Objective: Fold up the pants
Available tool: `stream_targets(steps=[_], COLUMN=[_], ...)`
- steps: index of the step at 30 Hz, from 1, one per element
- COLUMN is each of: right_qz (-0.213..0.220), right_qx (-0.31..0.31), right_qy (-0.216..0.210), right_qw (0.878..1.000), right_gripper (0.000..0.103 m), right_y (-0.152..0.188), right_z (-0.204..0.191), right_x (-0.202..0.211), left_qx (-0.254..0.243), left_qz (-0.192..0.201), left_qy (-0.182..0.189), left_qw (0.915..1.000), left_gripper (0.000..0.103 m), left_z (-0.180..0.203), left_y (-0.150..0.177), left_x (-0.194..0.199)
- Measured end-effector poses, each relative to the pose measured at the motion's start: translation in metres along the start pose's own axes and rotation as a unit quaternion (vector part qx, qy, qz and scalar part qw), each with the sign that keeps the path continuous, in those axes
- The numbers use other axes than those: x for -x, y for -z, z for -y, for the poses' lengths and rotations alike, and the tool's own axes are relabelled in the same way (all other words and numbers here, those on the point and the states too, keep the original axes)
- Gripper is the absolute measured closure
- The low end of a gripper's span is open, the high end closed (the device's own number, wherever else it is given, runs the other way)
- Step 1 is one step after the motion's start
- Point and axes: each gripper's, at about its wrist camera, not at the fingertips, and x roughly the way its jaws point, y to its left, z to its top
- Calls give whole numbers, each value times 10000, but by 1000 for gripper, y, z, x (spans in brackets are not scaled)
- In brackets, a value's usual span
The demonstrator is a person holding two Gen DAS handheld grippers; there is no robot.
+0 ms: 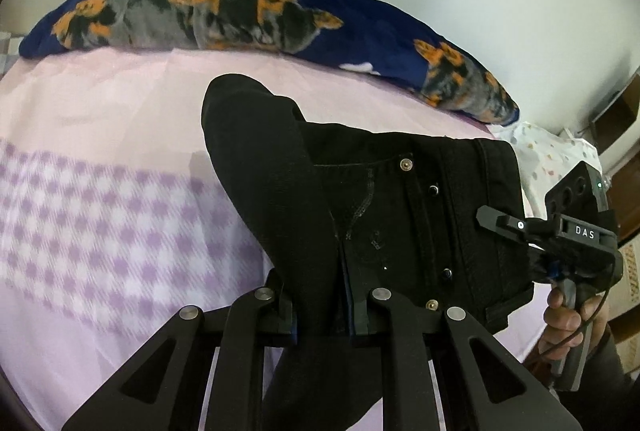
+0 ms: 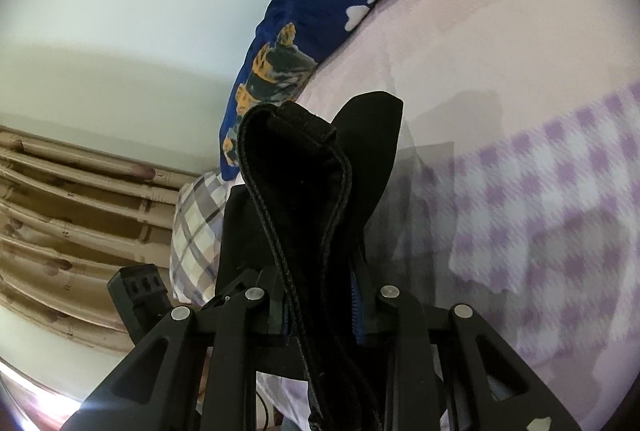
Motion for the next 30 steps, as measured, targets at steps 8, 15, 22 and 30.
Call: stream_targets(steps=[8, 15, 22, 30], right_qz=[32, 234, 381, 449], right_qx=[56, 184, 728, 953], right_qy=[48, 713, 1847, 2224], right_qw=[10000, 9970, 9794, 9693], right_gripper=[81, 80, 51, 40], right_y=[-40, -52, -39, -15], right_z=[-6, 5, 8, 6], right_x=[-22, -37, -41, -31], left_qx=[-107, -49, 216, -56], left_qz=[111, 192, -13, 82], left_qy=[-141, -378, -874, -1392], left_qw=[9998, 9991, 9959, 9902], left_gripper=[87, 86, 59, 50], left_z=[-14, -29, -53, -37], left_y=[-40, -53, -33, -16], left_x=[-17, -42, -66, -62])
